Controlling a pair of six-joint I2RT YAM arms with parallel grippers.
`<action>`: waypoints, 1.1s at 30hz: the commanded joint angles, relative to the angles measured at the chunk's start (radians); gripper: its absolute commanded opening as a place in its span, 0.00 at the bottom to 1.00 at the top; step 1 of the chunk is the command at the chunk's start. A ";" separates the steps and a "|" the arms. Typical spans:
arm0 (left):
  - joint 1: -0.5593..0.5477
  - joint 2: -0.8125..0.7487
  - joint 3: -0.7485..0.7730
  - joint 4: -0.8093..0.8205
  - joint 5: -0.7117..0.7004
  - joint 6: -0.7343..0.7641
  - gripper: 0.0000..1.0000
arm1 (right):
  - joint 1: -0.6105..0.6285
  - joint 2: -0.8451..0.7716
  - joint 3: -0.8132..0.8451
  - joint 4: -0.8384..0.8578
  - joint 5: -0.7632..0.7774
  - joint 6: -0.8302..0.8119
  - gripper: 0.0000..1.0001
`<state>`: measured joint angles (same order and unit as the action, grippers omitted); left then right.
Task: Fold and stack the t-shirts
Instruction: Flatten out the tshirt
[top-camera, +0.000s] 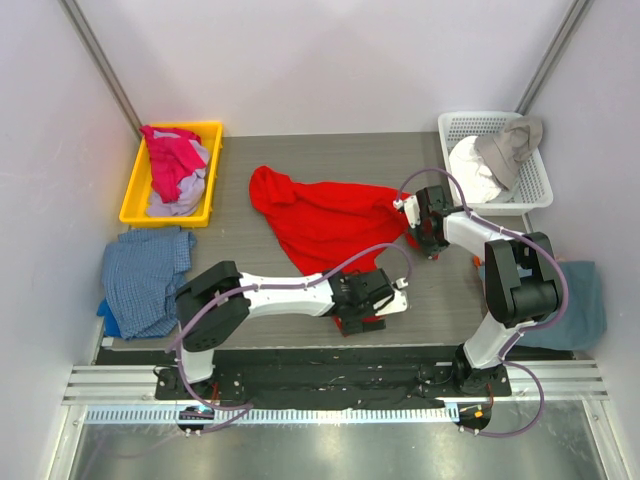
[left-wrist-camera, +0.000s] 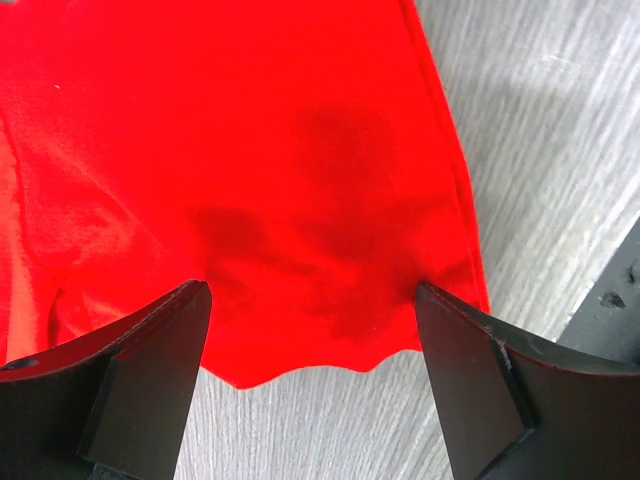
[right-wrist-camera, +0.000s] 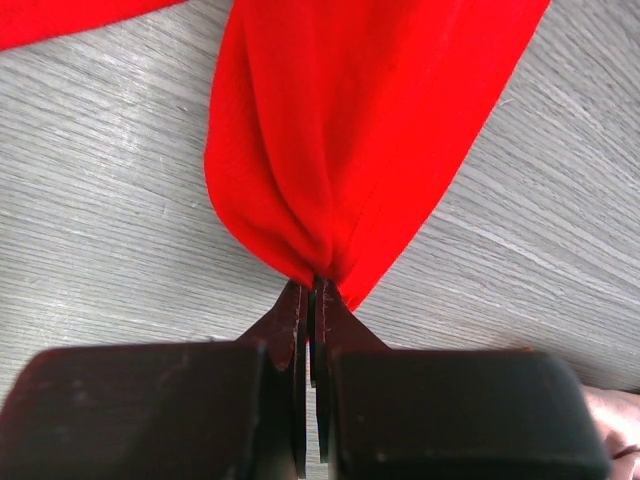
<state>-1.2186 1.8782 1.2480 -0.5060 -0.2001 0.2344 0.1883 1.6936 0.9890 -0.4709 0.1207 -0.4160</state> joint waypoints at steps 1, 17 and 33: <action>-0.015 -0.069 -0.010 -0.009 0.002 -0.009 0.88 | -0.004 0.003 -0.013 0.021 -0.001 0.010 0.01; -0.027 -0.126 -0.058 -0.048 0.142 0.000 0.88 | -0.004 0.008 -0.019 0.026 0.005 0.013 0.01; -0.027 -0.064 -0.078 -0.014 0.182 0.033 0.88 | -0.004 -0.008 -0.026 0.025 -0.004 0.014 0.01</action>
<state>-1.2396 1.7954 1.1790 -0.5488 -0.0315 0.2470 0.1879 1.6932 0.9852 -0.4660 0.1223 -0.4156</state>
